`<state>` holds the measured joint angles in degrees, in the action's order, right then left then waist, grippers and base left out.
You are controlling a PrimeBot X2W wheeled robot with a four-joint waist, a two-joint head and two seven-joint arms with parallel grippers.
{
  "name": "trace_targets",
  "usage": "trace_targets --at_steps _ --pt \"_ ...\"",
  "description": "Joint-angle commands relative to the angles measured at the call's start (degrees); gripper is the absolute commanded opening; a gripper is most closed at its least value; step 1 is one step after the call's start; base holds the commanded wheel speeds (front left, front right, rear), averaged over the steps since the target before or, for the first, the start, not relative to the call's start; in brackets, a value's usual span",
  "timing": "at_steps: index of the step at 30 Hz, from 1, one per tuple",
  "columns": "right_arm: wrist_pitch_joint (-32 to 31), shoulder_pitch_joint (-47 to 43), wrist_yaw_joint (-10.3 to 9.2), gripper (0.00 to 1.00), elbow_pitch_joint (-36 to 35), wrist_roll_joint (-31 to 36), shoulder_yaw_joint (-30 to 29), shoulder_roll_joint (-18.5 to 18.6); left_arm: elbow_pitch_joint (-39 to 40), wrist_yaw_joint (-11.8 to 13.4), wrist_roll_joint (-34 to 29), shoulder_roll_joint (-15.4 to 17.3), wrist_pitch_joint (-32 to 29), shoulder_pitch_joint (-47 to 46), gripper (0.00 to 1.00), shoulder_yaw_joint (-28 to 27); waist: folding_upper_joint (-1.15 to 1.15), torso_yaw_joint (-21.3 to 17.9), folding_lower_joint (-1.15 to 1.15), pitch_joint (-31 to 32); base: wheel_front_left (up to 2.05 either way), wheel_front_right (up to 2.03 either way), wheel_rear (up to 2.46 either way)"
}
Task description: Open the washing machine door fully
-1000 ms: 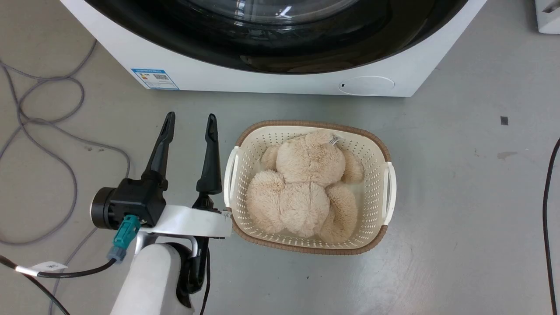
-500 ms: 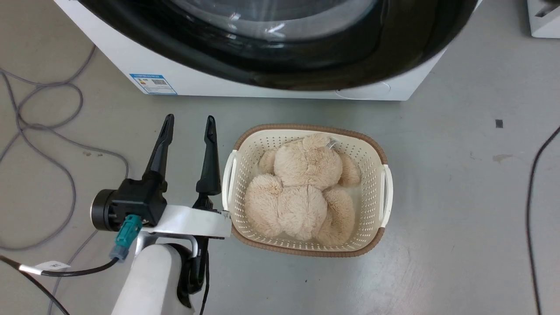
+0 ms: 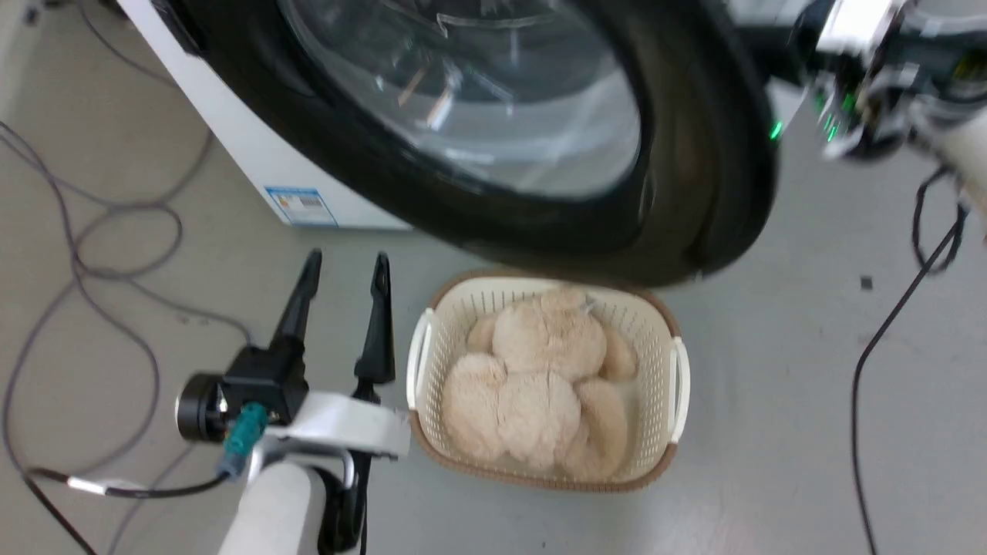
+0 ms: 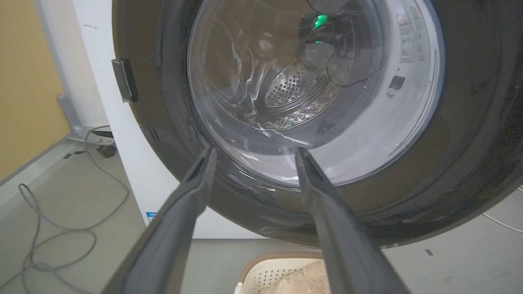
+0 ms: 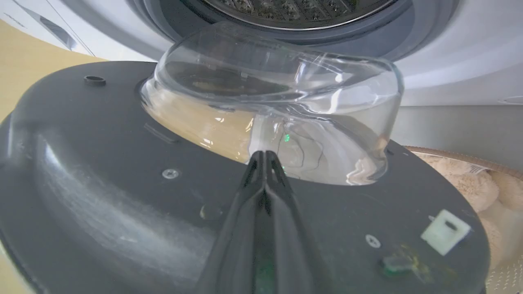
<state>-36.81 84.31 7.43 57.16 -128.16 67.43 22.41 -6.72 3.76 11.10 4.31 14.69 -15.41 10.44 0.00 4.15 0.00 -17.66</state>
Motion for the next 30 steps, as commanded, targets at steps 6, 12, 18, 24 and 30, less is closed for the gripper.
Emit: trace_targets --at_steps 6,12,18,24,30 --pt "2.6 -10.1 0.06 0.00 -11.4 -1.5 1.7 4.0 -2.2 -0.4 -0.5 0.5 0.3 4.5 1.00 0.7 0.00 1.0 0.00 6.8 0.00 0.00 0.00" --pt "6.3 -16.5 0.06 0.00 -23.0 -3.3 3.9 7.7 -2.9 -0.4 -0.5 1.2 -0.3 7.3 1.00 1.5 0.00 1.4 0.00 9.8 0.00 0.00 0.00" --pt "10.3 -20.4 0.06 0.00 -33.9 -4.2 5.5 10.3 -2.5 -0.3 -0.6 1.6 -1.2 9.1 1.00 2.4 0.00 1.7 0.00 11.5 0.00 0.00 0.00" --pt "11.8 -23.5 0.06 0.00 -41.4 -2.6 5.9 10.7 -2.2 -0.2 -0.2 1.7 -1.9 9.8 1.00 2.9 0.00 2.1 0.00 12.4 0.00 0.00 0.00" --pt "11.5 -26.1 0.06 0.00 -43.2 -0.2 5.9 9.6 -2.3 -0.1 0.1 1.7 -2.0 9.8 1.00 3.2 0.00 2.5 0.00 12.8 0.00 0.00 0.00"
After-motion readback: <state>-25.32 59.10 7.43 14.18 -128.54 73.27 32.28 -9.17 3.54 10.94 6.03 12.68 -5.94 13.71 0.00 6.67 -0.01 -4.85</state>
